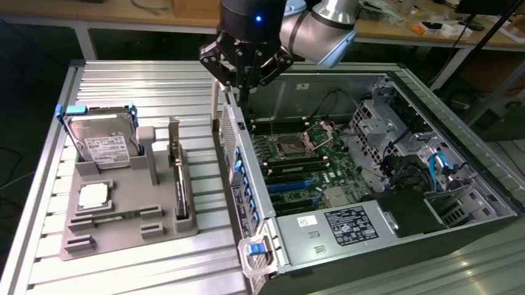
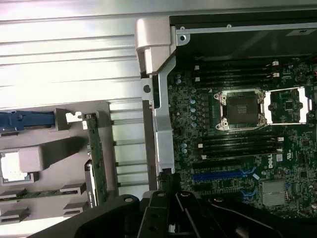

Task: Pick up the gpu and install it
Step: 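Reach for the gpu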

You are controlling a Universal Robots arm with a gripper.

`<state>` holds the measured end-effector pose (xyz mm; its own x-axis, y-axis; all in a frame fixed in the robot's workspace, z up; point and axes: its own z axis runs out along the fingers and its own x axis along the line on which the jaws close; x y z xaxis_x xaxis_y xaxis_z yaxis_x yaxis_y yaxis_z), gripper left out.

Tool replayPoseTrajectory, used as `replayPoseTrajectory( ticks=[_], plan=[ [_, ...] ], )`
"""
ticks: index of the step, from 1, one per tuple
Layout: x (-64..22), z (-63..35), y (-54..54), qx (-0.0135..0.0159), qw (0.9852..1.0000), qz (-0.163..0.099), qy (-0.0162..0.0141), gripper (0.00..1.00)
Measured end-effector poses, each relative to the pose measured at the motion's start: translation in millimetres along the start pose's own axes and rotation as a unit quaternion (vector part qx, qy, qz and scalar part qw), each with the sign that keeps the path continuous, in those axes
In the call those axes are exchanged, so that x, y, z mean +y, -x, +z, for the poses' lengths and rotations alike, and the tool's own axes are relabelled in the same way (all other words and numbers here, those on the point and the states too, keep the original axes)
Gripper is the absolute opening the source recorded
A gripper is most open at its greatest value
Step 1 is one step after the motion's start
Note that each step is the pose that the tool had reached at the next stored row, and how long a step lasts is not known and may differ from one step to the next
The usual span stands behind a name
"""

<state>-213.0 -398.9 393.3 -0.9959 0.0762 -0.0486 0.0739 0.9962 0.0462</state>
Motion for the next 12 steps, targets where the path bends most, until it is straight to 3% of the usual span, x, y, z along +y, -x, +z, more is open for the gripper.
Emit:
replayPoseTrajectory(
  ticks=[12],
  plan=[
    [-3.0,-2.2,-41.2,-0.0015,1.0,0.0,0.0001,0.11]
  ],
)
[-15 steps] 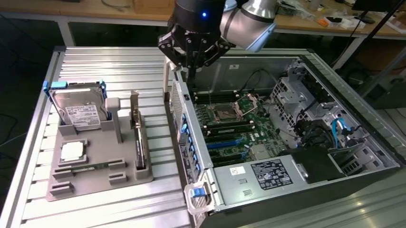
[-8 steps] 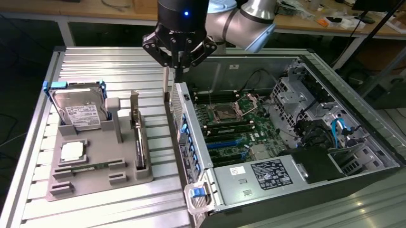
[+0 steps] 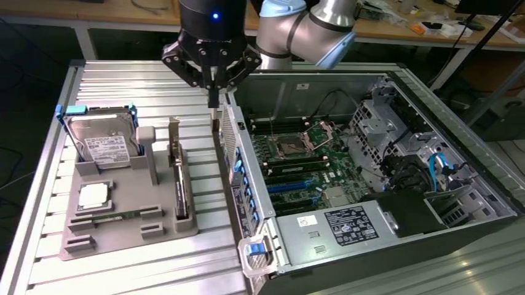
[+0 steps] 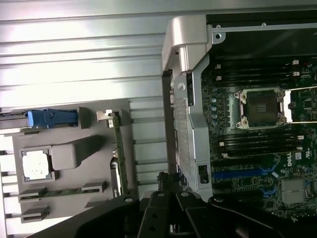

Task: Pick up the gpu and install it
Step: 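Reach for the gpu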

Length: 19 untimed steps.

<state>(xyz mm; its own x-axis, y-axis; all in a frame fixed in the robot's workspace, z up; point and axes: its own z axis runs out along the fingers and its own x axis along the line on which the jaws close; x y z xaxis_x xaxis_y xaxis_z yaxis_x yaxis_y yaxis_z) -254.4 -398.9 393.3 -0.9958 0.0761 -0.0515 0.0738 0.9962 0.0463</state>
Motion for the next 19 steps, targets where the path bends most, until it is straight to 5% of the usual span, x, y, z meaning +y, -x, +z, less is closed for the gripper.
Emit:
replayPoseTrajectory(
  ticks=[19],
  plan=[
    [-4.5,-3.2,-61.0,-0.0006,1.0,0.0,0.0001,0.11]
  ],
)
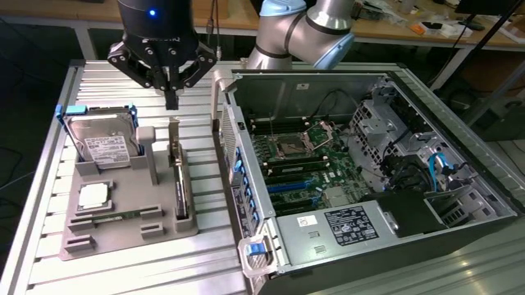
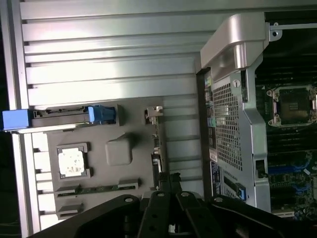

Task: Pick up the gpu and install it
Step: 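Reach for the gpu, then pick up the gpu and move the gpu toward the slot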

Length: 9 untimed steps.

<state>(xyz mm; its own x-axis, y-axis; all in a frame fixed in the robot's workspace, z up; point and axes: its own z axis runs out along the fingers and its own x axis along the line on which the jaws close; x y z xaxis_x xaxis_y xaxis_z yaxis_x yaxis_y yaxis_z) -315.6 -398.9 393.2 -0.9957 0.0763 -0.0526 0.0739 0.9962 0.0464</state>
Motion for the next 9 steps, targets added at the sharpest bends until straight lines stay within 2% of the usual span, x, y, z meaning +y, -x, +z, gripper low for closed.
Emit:
replayPoseTrajectory(
  ticks=[5,9],
  plan=[
    [-1.0,-0.7,-12.5,0.0,1.0,0.0,0.0,0.11],
    [-1.0,-0.7,-13.8,0.0,1.0,0.0,0.0,0.11]
  ],
)
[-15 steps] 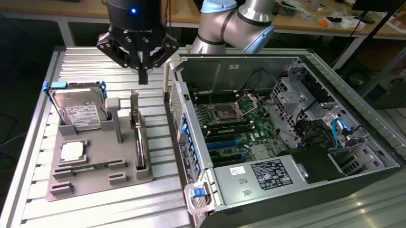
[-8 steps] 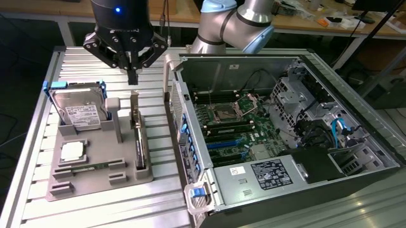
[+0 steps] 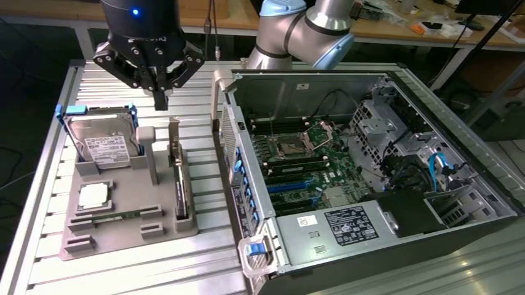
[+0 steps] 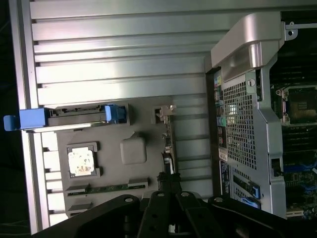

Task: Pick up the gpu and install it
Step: 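Pick up the gpu and move the gpu toward the slot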

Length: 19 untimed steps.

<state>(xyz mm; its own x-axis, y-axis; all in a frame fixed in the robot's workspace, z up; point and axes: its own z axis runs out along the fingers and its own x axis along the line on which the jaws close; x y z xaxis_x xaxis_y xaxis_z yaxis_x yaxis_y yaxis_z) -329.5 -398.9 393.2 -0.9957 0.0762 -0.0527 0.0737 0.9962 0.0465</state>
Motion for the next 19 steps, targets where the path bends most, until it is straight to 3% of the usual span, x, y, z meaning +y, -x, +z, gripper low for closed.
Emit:
replayPoseTrajectory(
  ticks=[6,8,10,13,15,16,19],
  plan=[
    [0.0,-0.1,0.0,0.0,1.0,0.0,0.0,0.11],
    [0.0,0.0,-0.1,0.0,1.0,0.0,0.0,0.24],
    [0.0,0.0,-0.1,0.0,1.0,0.0,-0.0005,0.24],
    [-0.1,0.0,-0.1,-0.0003,1.0,-0.001,-0.0047,0.42],
    [-0.2,0.5,-0.1,0.0,0.9999,-0.01,-0.0063,0.42],
    [-0.1,0.7,-0.1,0.0004,0.9999,-0.015,-0.0062,0.48],
    [-0.2,2.7,-0.2,0.0017,0.9991,-0.042,-0.0054,0.48]
  ],
)
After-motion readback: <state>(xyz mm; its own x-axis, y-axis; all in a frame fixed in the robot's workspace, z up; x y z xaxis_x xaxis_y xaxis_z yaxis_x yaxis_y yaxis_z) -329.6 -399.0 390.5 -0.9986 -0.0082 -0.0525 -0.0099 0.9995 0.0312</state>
